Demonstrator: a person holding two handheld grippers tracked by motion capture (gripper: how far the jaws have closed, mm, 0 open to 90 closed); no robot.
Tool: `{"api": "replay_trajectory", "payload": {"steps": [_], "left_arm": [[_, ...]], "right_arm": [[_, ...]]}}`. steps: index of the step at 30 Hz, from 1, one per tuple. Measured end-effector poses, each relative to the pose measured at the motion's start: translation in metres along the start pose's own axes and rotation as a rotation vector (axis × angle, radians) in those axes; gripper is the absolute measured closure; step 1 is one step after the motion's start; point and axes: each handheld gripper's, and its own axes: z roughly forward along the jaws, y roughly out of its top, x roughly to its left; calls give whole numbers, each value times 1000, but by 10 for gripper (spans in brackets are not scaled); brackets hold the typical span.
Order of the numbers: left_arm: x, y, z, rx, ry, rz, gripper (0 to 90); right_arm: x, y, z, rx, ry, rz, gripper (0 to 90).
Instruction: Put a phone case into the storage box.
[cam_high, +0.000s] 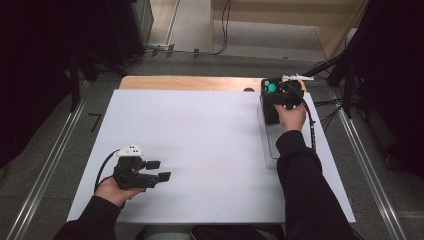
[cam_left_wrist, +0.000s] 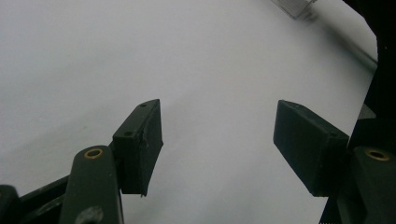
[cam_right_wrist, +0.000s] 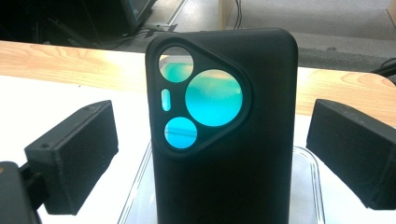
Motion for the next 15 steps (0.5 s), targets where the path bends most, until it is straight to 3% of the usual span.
{"api": "replay_trajectory", "payload": {"steps": [8, 11, 15], "left_arm": [[1, 1, 1, 9, -1, -14, 329], [1, 1, 1, 11, -2, -17, 329], [1, 3, 2, 10, -7, -19, 329]], "right_arm": [[3, 2, -14, 41, 50, 13, 7], [3, 1, -21, 70, 90, 52, 8], [8, -1, -30, 102, 111, 18, 8]]}}
